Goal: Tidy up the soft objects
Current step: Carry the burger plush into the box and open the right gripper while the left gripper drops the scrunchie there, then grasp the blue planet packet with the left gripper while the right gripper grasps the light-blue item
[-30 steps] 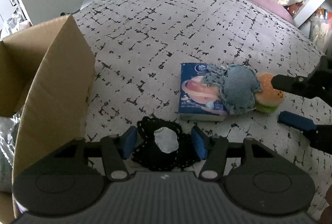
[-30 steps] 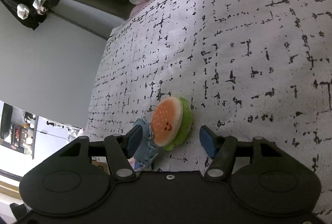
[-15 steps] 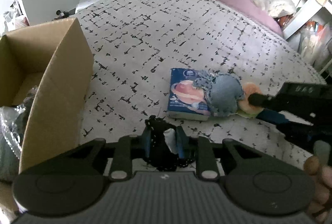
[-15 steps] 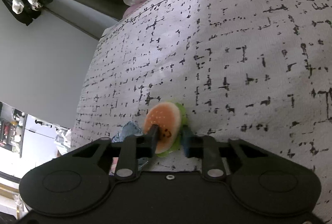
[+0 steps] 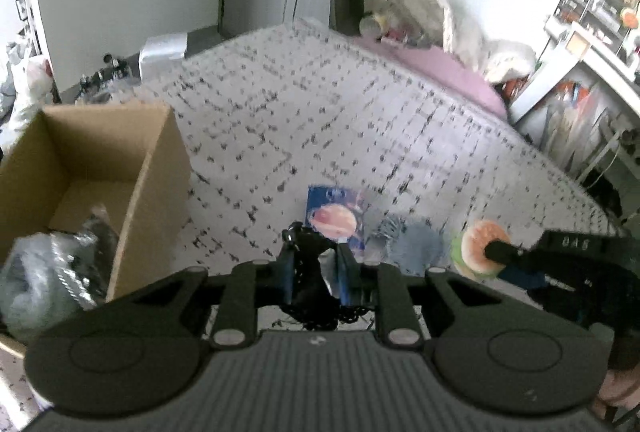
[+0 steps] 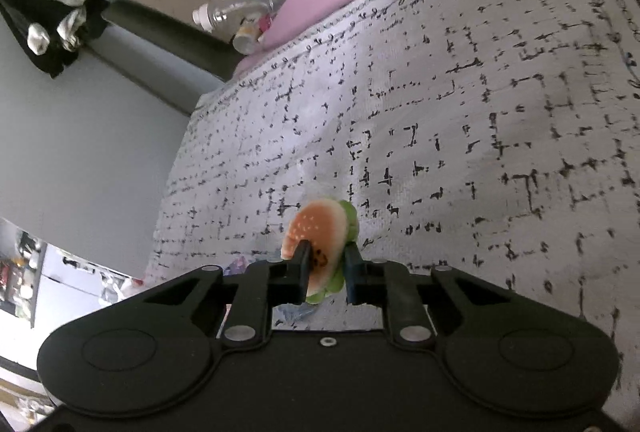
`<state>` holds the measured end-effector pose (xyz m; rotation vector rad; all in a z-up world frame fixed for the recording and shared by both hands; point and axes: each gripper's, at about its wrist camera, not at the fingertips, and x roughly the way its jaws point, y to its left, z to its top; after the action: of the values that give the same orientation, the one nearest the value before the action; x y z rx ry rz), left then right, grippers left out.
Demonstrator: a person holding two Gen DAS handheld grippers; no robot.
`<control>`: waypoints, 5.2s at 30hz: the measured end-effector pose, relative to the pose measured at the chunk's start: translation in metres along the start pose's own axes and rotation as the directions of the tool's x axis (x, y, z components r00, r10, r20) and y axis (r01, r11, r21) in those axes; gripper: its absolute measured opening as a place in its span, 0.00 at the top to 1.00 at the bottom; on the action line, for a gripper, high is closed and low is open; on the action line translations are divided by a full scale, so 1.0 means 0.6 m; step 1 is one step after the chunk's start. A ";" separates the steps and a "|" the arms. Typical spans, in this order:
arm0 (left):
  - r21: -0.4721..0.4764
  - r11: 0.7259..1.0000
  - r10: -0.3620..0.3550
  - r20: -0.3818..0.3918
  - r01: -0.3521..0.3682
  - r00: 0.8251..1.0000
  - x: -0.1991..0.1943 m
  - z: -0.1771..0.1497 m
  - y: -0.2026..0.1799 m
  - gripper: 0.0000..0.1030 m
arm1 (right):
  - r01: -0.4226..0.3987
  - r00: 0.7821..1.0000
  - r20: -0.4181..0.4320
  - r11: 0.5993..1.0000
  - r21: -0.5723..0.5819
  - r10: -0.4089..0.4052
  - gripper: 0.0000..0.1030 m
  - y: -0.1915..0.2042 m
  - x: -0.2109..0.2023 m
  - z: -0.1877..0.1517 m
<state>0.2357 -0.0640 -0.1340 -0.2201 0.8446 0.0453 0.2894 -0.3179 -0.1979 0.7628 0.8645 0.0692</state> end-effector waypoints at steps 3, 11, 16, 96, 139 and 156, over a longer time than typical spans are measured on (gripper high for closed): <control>-0.016 1.000 -0.009 0.036 0.010 0.999 -0.027 0.010 0.006 0.80 | -0.023 1.000 0.019 1.000 0.011 0.023 0.83 0.005 -0.026 -0.005; -0.030 0.999 -0.034 0.111 0.038 0.993 -0.095 0.030 0.023 0.80 | -0.043 0.997 0.061 0.996 -0.076 0.048 0.83 0.057 -0.091 -0.029; -0.040 0.996 -0.068 0.120 0.073 0.990 -0.122 0.034 0.043 0.80 | -0.055 0.994 0.092 0.993 -0.107 0.065 0.83 0.080 -0.133 -0.042; -0.417 0.909 0.032 0.026 -0.018 0.999 -0.078 0.064 0.357 0.52 | -0.157 0.985 -0.121 0.922 -0.353 0.121 0.68 0.386 0.033 -0.214; -0.127 0.990 0.076 0.103 -0.062 0.992 -0.126 0.092 0.113 0.00 | -0.117 0.993 -0.035 0.946 -0.302 0.112 0.00 0.156 -0.112 -0.047; -0.089 0.994 0.066 0.024 -0.064 0.998 -0.060 0.080 0.039 0.01 | -0.127 0.991 -0.050 0.980 -0.156 0.120 0.00 0.070 -0.027 -0.011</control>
<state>0.2441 -0.0294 -0.0805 -0.2743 0.8234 0.1461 0.2840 -0.2889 -0.1632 0.6666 0.8383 0.2615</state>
